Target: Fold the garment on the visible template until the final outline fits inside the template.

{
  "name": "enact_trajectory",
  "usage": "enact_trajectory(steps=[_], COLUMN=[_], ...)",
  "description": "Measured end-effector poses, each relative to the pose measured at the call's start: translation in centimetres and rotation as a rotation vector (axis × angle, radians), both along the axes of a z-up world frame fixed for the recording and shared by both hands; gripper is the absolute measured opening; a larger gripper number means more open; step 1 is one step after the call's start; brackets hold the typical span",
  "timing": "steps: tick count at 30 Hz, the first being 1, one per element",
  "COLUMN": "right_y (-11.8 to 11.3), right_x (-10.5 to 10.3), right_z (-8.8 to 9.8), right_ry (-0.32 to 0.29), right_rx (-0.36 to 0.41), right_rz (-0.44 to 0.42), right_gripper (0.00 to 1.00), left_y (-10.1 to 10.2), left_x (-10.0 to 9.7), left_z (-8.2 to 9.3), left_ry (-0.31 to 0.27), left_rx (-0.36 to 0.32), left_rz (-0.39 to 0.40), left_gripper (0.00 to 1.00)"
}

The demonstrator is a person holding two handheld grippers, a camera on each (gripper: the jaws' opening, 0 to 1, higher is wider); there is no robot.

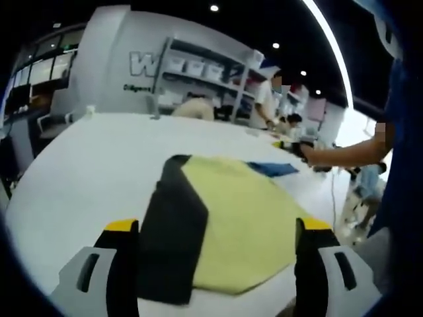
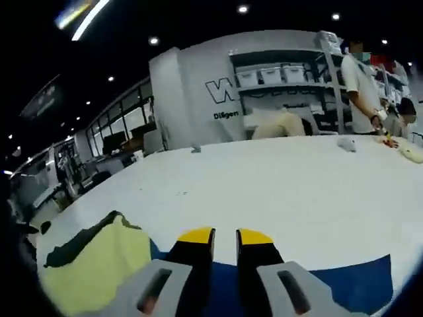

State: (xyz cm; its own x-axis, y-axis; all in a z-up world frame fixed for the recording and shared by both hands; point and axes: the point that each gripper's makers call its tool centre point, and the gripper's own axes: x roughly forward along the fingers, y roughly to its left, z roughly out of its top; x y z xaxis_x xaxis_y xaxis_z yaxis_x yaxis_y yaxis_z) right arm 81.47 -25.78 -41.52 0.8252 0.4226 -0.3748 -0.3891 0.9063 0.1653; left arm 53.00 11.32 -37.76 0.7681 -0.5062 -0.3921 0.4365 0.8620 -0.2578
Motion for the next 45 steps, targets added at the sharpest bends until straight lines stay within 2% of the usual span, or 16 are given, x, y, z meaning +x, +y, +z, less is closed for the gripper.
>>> enact_trajectory(steps=[3, 6, 7, 11, 14, 18, 22, 27, 30, 31, 33, 34, 36, 37, 40, 45], right_y=[4.5, 7.1, 10.1, 14.1, 15.0, 15.5, 15.4, 15.2, 14.3, 13.7, 14.0, 14.2, 14.4, 14.4, 14.9, 14.5], right_x=[0.5, 0.8, 1.5, 2.1, 2.2, 1.6, 0.8, -0.5, 0.2, 0.7, 0.9, 0.8, 0.1, -0.2, -0.1, 1.0], right_z=[-0.9, -1.7, -2.6, -4.3, -5.1, -6.3, -6.1, -4.9, -4.9, -4.9, -5.0, -5.2, -5.3, -6.1, -6.7, -6.8], right_ry=[0.027, 0.057, 0.072, 0.128, 0.177, 0.215, 0.220, 0.181, 0.138, 0.141, 0.176, 0.202, 0.199, 0.213, 0.239, 0.230], right_rx=[0.037, 0.066, 0.057, 0.030, 0.029, -0.048, -0.032, -0.049, -0.075, -0.064, 0.011, 0.046, 0.005, -0.041, -0.030, -0.060], right_rz=[0.103, 0.141, 0.188, 0.273, 0.293, 0.330, 0.347, 0.379, 0.376, 0.350, 0.320, 0.310, 0.330, 0.356, 0.355, 0.355], right_gripper=[0.12, 0.16, 0.16, 0.18, 0.17, 0.14, 0.00, 0.00, 0.00, 0.03, 0.22, 0.22, 0.11, 0.11, 0.19, 0.08], left_y=[0.2, 0.3, 0.6, 1.3, 1.4, 1.4, 1.3, 1.0, 0.8, 0.7, 0.5, 0.4, 0.3, 0.3, 0.5, 0.9], left_x=[-0.1, -0.2, -0.4, -0.7, -0.9, -1.1, -1.1, -1.0, -0.9, -0.9, -0.8, -0.8, -0.7, -0.8, -0.8, -1.0], left_z=[0.2, 0.3, 0.5, 0.7, 0.8, 0.7, 0.7, 0.9, 0.8, 0.8, 0.9, 0.9, 1.0, 1.0, 1.1, 1.1], left_ry=[-0.005, -0.006, -0.010, -0.014, -0.015, -0.011, -0.014, -0.019, -0.017, -0.016, -0.019, -0.021, -0.021, -0.022, -0.022, -0.022], left_rx=[0.001, 0.002, 0.009, 0.011, 0.018, 0.018, 0.014, 0.010, 0.010, 0.010, 0.010, 0.010, 0.008, 0.009, 0.012, 0.014], left_rz=[0.011, 0.016, 0.023, 0.042, 0.050, 0.059, 0.057, 0.048, 0.036, 0.033, 0.027, 0.024, 0.021, 0.020, 0.027, 0.042], left_gripper=[0.97, 0.96, 0.96, 0.96, 0.96, 0.96, 0.96, 0.96, 0.96, 0.96, 0.96, 0.96, 0.96, 0.96, 0.96, 0.96])
